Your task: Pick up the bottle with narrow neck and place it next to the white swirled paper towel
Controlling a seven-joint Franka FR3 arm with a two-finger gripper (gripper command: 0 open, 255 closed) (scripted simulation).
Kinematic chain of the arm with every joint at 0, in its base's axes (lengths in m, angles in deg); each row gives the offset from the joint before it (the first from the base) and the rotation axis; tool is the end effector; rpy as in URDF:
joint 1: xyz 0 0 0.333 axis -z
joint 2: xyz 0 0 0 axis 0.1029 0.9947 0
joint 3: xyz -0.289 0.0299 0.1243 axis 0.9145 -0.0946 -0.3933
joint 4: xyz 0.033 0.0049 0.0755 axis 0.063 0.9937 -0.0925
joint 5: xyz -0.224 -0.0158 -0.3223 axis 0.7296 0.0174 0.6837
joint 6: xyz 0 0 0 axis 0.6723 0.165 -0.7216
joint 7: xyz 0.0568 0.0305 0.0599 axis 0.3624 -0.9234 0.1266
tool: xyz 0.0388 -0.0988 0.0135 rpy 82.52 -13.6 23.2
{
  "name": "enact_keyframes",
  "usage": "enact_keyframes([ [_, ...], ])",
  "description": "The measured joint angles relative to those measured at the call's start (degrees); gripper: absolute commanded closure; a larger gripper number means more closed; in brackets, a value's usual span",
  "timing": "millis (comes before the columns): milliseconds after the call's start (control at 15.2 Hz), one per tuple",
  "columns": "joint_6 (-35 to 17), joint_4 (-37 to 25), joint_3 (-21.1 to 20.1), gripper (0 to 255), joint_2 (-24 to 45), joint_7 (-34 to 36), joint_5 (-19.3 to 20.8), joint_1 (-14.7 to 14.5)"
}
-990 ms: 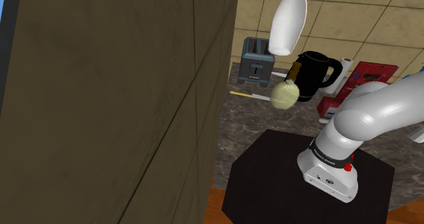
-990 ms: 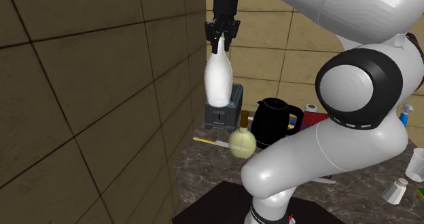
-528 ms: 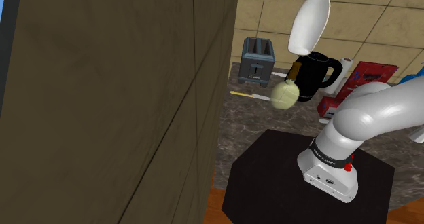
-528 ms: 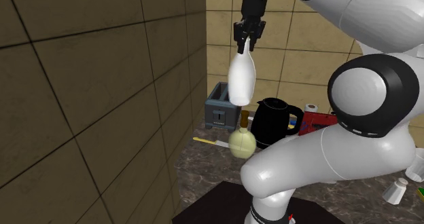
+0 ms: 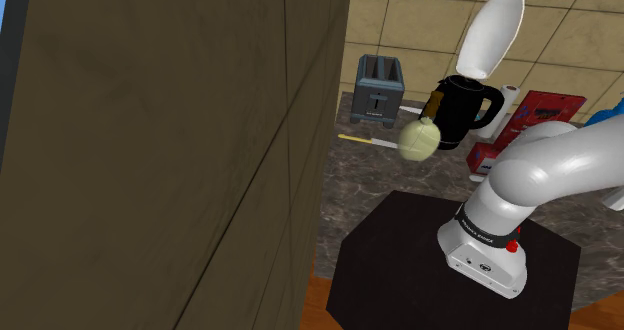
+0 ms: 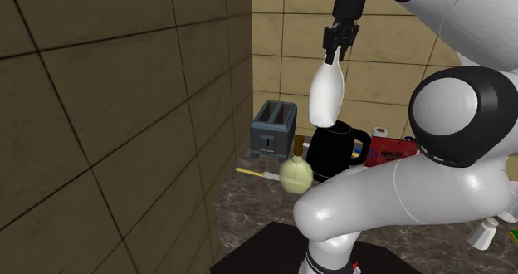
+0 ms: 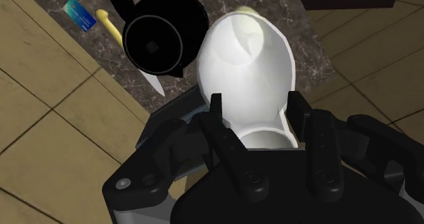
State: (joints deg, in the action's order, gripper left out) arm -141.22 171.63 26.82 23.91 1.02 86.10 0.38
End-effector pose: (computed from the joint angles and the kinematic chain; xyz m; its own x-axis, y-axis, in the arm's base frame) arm 0.1936 -0.2230 0.7547 0.9927 0.0205 0.1190 0.0209 -0.9998 -0.0021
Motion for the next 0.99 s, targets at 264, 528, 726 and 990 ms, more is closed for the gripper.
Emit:
enact_keyframes([
  [264, 1.04, -2.44, 5.05, 255, 0.21, -5.77, 3.03, 0.1],
  [528, 2.35, -6.65, 10.46, 255, 1.61, -11.76, 5.71, -0.4],
  [726, 2.31, -8.72, 14.59, 255, 2.42, -15.92, 7.52, -0.98],
  [990, 2.71, -14.55, 21.76, 255, 5.63, -22.39, 9.28, -3.2],
])
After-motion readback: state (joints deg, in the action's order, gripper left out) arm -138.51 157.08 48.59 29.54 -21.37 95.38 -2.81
